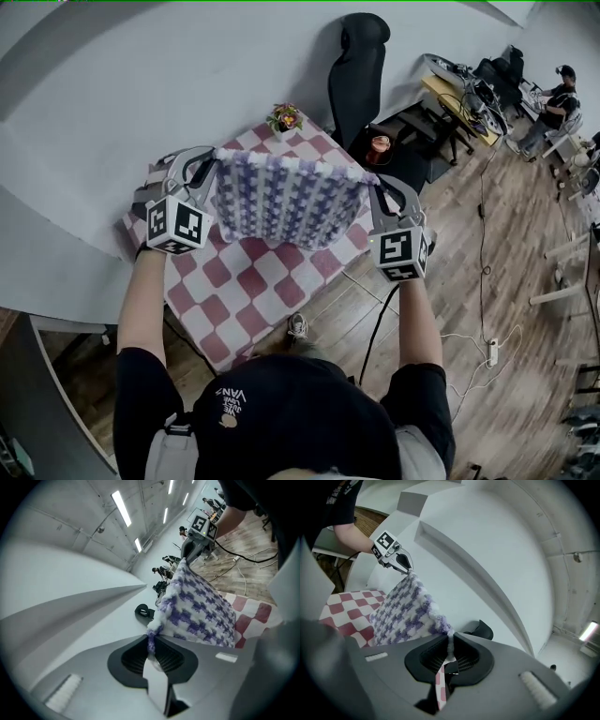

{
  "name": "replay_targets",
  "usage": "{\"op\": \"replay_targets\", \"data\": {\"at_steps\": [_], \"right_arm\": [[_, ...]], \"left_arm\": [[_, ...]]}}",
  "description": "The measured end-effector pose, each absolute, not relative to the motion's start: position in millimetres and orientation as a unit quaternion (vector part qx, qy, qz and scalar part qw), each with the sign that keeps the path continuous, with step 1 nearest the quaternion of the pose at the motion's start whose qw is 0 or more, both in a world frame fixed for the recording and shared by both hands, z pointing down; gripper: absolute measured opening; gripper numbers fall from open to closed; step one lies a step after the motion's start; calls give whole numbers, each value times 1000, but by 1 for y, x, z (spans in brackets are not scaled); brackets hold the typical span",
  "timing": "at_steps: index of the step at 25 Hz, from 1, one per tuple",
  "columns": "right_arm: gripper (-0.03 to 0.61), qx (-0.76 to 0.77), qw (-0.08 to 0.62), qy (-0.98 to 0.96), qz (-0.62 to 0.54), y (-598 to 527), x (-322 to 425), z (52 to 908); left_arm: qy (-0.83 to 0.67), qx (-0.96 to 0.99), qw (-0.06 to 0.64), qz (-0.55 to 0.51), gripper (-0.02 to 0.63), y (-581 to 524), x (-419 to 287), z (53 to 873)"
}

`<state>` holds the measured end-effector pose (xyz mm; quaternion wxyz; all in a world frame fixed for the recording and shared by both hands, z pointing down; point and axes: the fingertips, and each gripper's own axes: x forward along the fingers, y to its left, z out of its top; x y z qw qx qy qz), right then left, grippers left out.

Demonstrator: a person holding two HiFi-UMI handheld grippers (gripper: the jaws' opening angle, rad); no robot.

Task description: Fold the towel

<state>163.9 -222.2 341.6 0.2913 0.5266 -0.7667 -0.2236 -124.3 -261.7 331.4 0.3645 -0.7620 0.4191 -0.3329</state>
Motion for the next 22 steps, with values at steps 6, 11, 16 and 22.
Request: {"op": "replay_targets", "data": {"at_steps": [6, 11, 16, 22], "right_arm": [[29, 530, 284, -756, -258, -319, 174, 317], [29, 520, 278, -765, -260, -337, 172, 329], [29, 494, 298, -787, -219, -306, 168, 392], [29, 472, 327, -800, -172, -233, 157, 455]], "left_arm": [[483, -726, 369, -321, 35, -344, -115, 310], [505, -701, 380, -329, 36, -361, -115, 313], [473, -711, 370, -366, 37, -328, -118, 369], [447, -736, 329, -389, 37, -257, -130, 432]]}}
